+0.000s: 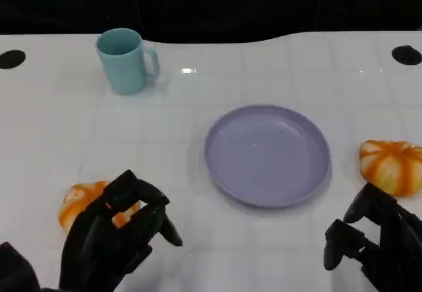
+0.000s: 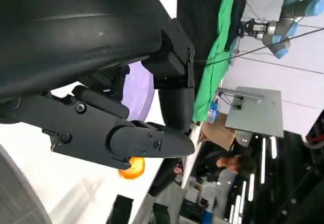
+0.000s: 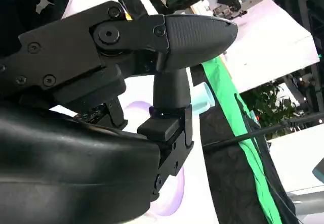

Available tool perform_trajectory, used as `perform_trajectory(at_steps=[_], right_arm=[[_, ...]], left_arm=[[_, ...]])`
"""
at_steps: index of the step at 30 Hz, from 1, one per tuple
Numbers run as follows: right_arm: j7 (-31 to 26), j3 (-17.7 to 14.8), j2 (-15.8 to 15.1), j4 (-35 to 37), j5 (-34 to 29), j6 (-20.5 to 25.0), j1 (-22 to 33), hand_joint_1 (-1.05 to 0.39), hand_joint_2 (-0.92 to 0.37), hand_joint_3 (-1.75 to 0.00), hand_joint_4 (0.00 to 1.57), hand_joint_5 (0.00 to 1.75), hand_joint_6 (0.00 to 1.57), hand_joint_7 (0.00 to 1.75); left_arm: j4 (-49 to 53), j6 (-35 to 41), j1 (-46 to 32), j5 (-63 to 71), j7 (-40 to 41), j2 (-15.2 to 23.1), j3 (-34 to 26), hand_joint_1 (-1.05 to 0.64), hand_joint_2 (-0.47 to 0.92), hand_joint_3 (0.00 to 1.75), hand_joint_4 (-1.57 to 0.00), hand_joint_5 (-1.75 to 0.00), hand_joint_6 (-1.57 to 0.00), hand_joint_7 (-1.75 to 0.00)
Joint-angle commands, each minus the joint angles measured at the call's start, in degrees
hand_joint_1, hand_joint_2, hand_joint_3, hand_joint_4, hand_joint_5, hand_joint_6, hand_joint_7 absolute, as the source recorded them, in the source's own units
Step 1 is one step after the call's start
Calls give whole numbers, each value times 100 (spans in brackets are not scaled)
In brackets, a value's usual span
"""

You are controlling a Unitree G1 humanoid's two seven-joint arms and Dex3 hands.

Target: Grasp the bread from the table and place it into the plate.

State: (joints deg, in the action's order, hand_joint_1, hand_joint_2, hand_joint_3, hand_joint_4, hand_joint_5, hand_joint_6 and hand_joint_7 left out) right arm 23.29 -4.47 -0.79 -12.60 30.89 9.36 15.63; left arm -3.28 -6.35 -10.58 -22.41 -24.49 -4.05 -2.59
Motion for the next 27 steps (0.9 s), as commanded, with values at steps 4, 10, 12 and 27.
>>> perform_trajectory(at_steps=[4, 10, 12, 27], right_arm=[[-2, -30, -62, -19, -37, -45, -20, -57, -92, -40, 75, 175, 60, 156], [-47, -1, -51, -63, -51, -9, -16, -57, -92, -39, 74, 175, 59, 156], [-43, 1, -52, -64, -47, -12, -15, -58, -92, -39, 74, 175, 59, 157], [-37, -10, -50, -26, -70, -51, -36, -58, -92, -40, 75, 175, 59, 158]], left_arm=[[8, -689, 97, 493, 90, 212, -21, -58, 92, 17, -61, -120, -70, -57], [-732, -734, 96, 1958, 283, 1165, 18, -58, 92, 15, -39, -68, -55, -11], [-964, -633, 96, 2273, 296, 1459, 18, -57, 92, 13, -33, -56, -49, -3], [-2075, -95, 353, 5285, 281, 3176, -49, -60, 92, 9, -8, -26, -30, 0]])
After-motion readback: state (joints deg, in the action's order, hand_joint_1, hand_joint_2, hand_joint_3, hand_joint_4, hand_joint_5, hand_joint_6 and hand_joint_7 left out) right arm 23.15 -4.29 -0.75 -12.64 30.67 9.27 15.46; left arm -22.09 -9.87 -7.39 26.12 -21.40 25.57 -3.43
